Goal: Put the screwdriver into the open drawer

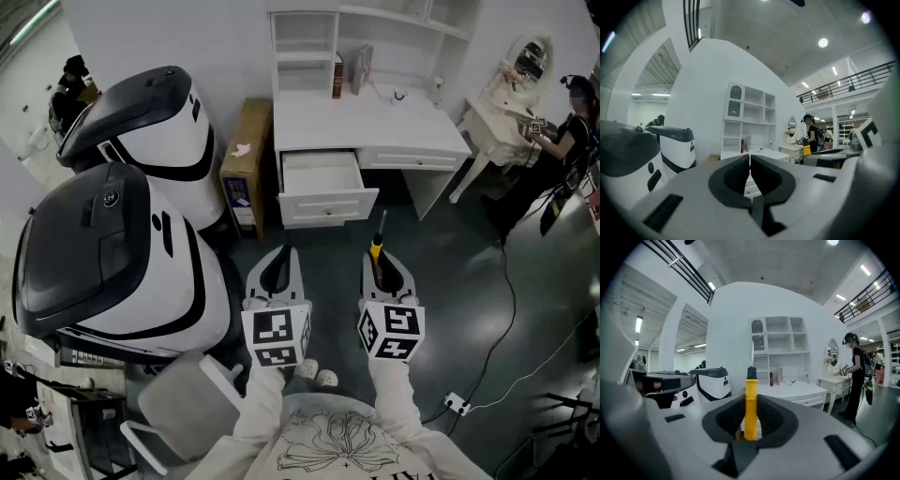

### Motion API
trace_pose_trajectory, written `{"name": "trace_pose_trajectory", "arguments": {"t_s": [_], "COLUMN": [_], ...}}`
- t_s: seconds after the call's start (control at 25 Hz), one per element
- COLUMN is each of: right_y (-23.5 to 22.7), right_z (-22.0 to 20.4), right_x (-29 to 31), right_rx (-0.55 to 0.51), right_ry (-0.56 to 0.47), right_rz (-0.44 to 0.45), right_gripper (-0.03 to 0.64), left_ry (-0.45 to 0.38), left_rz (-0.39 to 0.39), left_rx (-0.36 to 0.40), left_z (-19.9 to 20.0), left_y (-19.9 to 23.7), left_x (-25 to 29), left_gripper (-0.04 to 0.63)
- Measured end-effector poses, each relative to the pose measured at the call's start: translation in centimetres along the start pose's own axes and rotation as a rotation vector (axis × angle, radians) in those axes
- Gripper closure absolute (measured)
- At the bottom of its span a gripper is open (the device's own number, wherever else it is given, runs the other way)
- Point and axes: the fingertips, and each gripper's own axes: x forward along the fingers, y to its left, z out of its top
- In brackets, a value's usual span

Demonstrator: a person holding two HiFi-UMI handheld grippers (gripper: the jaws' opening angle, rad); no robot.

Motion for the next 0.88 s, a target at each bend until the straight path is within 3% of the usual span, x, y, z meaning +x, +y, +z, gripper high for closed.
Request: {"name": "trace_pose_trajectory", "arguments": {"t_s": [0.88], "right_y": [1.4], "right_z": [0.0], "right_x": [4.0], "right_rx": [0.022], "right_ry": [0.009], "right_rz": [-0.002], "right_gripper": [0.546], "left_ry": [0.011], "left_rz": [-0.013], "left_rx": [-0.009], "left_z": [-0.3], "left_y": [3.3], "left_x": [3.0], "left_gripper": [0.586]}}
